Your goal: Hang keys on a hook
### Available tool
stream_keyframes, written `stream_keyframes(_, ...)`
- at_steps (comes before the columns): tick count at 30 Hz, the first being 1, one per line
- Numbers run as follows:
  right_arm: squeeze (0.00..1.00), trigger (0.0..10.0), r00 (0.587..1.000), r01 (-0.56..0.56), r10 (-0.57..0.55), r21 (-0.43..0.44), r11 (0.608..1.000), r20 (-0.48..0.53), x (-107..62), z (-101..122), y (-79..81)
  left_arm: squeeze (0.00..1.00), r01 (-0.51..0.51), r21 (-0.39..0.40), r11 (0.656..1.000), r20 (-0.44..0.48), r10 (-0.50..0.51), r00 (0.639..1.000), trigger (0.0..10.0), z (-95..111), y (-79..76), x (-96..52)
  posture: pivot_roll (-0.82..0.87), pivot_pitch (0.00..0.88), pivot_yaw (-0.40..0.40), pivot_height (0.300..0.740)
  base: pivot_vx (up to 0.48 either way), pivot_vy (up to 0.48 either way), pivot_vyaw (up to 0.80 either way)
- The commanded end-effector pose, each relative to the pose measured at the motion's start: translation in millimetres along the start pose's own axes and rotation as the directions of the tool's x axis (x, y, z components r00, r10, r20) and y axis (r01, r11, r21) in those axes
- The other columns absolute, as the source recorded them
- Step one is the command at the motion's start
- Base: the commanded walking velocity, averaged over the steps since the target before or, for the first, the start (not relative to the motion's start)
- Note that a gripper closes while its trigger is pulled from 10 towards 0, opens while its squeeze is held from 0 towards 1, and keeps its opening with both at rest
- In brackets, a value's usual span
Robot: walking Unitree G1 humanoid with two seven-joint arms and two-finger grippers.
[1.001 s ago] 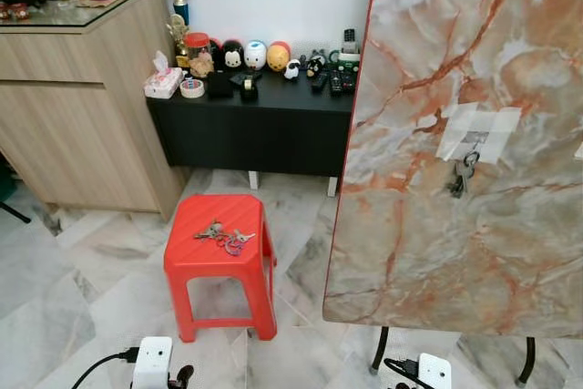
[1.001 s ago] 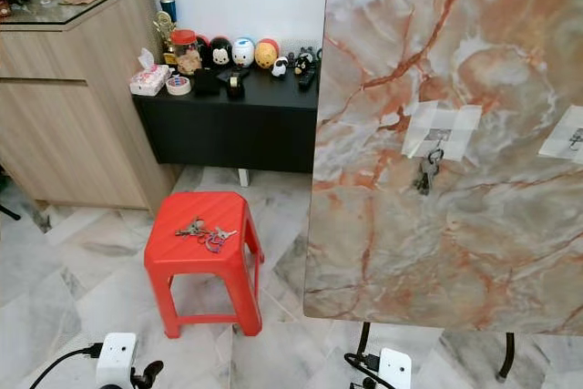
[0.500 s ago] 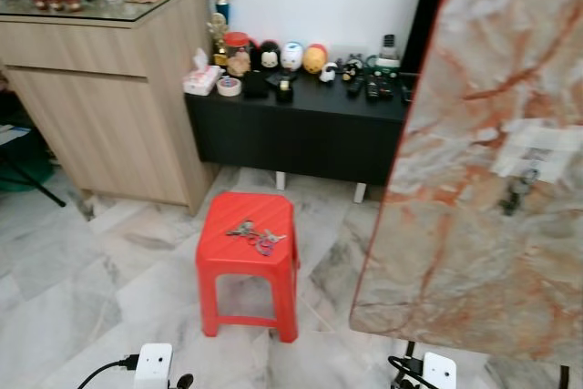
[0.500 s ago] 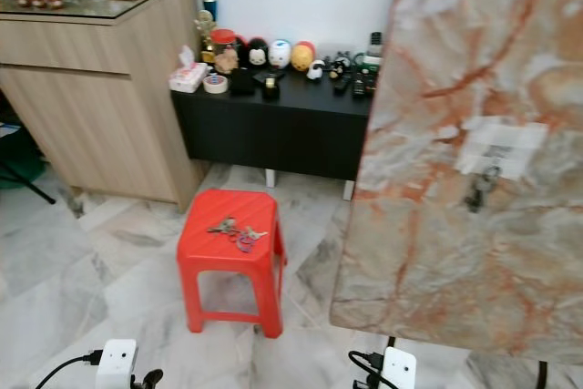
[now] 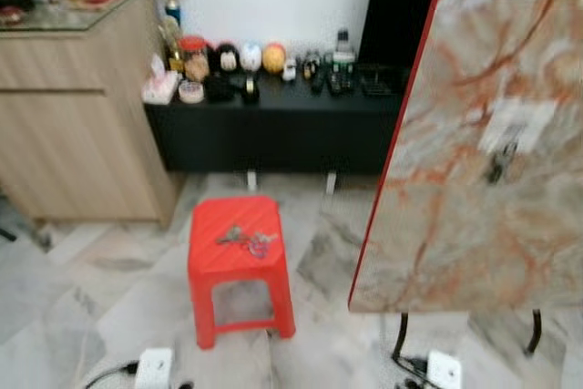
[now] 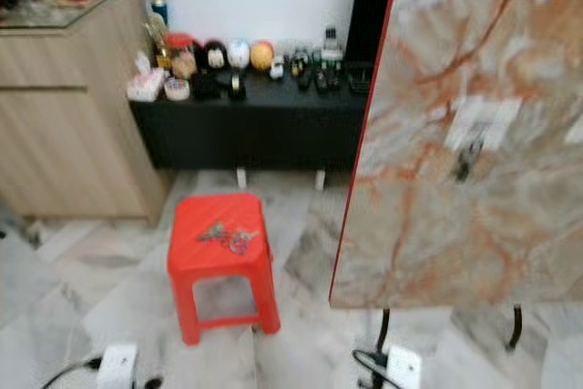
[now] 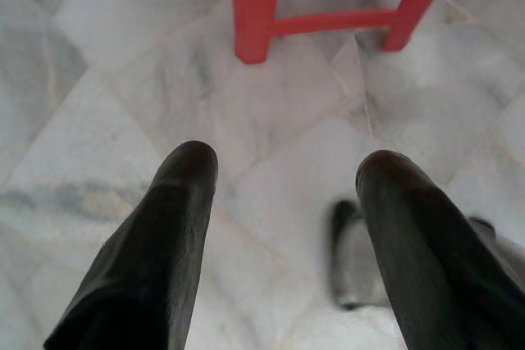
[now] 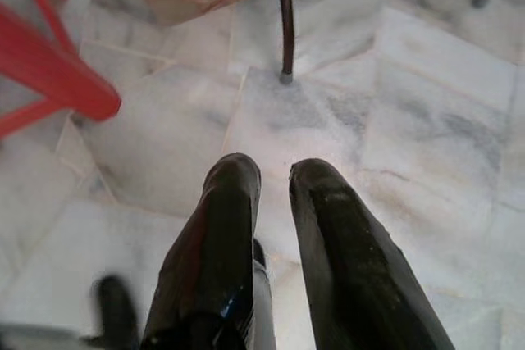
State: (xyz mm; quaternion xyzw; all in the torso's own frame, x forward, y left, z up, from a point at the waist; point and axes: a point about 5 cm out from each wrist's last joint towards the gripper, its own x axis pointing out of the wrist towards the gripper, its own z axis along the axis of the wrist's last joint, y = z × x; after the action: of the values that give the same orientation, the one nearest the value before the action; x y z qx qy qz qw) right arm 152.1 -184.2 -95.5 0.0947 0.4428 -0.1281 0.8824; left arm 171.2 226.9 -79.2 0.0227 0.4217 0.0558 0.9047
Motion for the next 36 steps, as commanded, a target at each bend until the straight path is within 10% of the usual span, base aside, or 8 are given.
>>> stream_keyframes(1,0.0,10.0,1.0,-0.024,0.024,-0.002,1.0,0.013,1.3,4.6,8.6,0.0,-0.022,0.001,1.0,-0.032,0.022,0.999,10.0,-8.5,7.7,-2.8,0.06,0.0,-0.036,0.717,0.0,0.349,0.0)
stream_keyframes(36,0.0,10.0,0.999,-0.035,0.035,-0.02,0.999,0.016,1.6,6.0,8.1,0.0,-0.024,-0.004,1.0,-0.01,0.024,1.0,10.0,-6.7,5.8,-2.7,0.07,0.0,-0.045,0.717,0.0,0.27,0.0)
